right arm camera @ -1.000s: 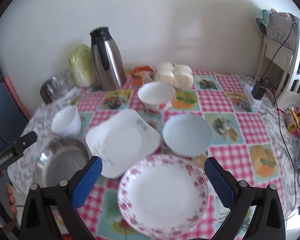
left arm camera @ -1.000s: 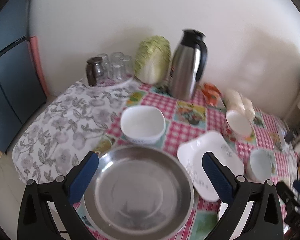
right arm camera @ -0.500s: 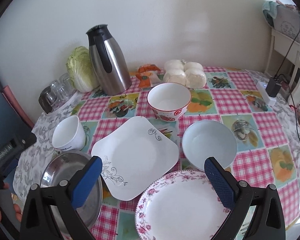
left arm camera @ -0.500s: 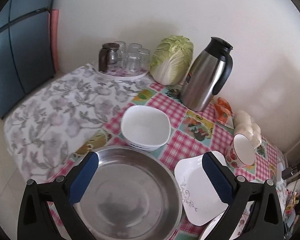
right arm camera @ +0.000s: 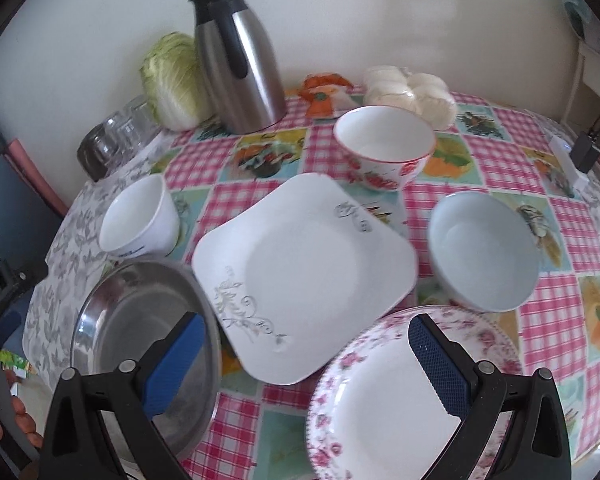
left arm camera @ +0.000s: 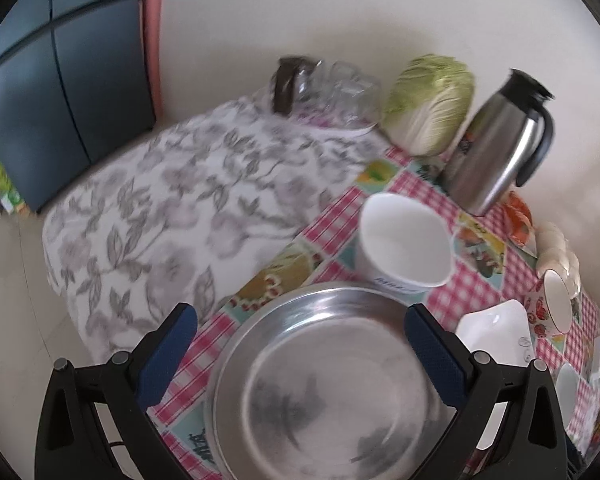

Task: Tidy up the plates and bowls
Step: 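Move the left tool to the steel basin rim while the right tool closes on it too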

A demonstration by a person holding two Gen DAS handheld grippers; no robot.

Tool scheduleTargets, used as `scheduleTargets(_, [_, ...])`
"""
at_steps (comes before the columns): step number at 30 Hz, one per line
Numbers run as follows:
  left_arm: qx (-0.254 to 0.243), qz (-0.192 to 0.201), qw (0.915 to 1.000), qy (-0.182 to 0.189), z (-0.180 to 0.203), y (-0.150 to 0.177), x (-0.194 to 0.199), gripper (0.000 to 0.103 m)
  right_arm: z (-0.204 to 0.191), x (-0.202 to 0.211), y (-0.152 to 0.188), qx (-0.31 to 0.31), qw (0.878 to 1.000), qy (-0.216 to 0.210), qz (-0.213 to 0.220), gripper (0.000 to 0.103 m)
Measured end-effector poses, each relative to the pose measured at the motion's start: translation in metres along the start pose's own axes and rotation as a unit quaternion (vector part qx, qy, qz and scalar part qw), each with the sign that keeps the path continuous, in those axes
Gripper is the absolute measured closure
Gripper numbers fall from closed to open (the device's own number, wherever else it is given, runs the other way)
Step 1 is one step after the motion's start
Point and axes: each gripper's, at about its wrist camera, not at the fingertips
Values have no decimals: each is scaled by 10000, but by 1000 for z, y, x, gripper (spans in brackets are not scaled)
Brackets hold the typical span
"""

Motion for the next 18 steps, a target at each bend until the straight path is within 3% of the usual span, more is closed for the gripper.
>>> scheduleTargets(5, [123,-156,9997,104,-20,1,-12,0,-18,-11,4,100,9994,-312,-121,4])
scheduleTargets(14, [114,-632,9977,234,-30,7,-40,2,-44,-33,22,321,9933,-704,-853,30])
scheduleTargets(18, [47,-849,9962,192,-31,11,-51,30,-48,-39,25,375,9912,-750,-1019,41])
Point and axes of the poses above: each gripper's, at about its wrist camera, not at the fingertips, and x roughly against the way its jaws point, z to its right, y to its underside, and after that the axes turned 2 degrees about x, right-handed
